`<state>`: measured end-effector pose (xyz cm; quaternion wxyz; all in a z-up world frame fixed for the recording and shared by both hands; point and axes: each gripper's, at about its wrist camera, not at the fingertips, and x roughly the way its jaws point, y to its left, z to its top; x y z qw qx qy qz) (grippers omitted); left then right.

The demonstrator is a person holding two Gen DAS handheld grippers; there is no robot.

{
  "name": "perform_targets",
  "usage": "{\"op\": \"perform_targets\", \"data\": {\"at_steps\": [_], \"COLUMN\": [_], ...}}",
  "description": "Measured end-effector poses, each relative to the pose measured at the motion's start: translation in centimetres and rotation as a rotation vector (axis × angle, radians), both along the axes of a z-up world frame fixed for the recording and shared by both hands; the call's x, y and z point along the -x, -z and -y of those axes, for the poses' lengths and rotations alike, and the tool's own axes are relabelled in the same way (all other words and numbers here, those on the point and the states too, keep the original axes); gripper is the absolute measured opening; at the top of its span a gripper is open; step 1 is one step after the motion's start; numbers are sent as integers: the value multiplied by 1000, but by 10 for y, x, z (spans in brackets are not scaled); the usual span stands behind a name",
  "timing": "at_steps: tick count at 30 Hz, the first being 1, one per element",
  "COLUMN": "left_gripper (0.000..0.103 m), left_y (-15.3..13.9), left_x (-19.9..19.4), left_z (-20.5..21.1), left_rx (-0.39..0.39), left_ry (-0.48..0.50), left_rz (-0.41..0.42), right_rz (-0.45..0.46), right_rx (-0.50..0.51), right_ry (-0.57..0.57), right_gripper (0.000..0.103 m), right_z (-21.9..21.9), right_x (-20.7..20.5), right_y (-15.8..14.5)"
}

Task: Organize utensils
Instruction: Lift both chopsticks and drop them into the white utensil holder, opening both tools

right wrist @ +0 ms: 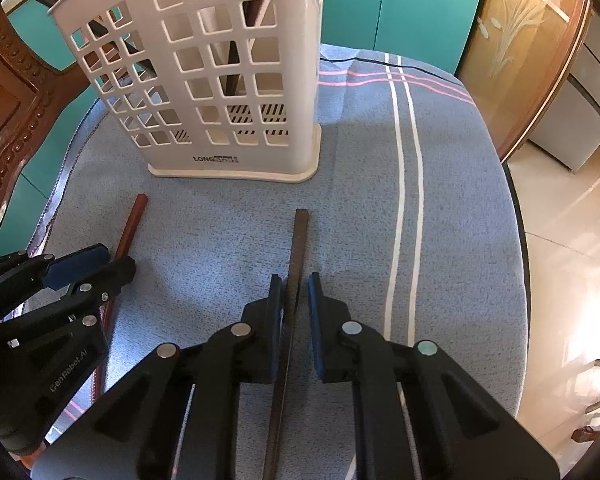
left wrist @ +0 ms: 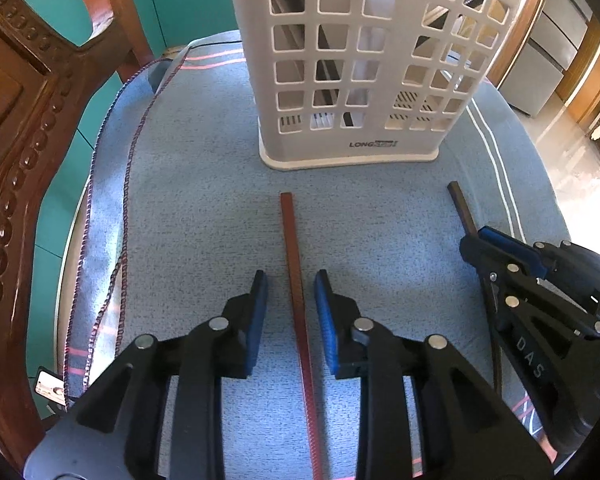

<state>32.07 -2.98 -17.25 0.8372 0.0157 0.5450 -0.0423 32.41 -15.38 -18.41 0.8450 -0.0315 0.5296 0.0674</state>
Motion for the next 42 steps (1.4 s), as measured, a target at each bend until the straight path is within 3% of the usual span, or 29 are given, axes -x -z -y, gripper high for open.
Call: {"op": "perform_targets", "data": {"at_steps": [2,5,9,15,20,25,27,29,31,37,42], "left_gripper": [8,7,7,7,7,7,7,7,7,7,7], "left_y": [-1,-4,-35,-126,-213,-282,-296,-298,-290,-244,-222], "left_x": [-3,-3,6,50,81,74,64,49,30,-20,-29], "left_z": [0,-3,-11,-25,-35,-43,-46,-45,-44,-36,-38], "left_rx": [2,26,66,175,225,244,245,220,196,150,166], "left_ry": [1,-18,-20,19,45,-22,-59,-96,-115,-153,-158], "left_rz": [2,6,92,314,544,770,850,897,905,771,705], "right_rz": [0,0,95,275,438,642,705,803,843,741,697], "right_rx": [-9,-58,-109,-293,-374,-443,-493,-504,-455,-373,-323], "right_ry": [-4,12,18,-24,-27,17,34,61,107,109,85], "right_gripper": [9,7,6,6,7,7,7,7,7,7,7], "right_z": [-1,3,13,41,59,67,70,71,68,48,33], "right_x": [0,0,9,48,73,69,62,54,41,-11,-20], "right_y": [0,-1,-31,-116,-183,-252,-271,-284,-280,-232,-208]}}
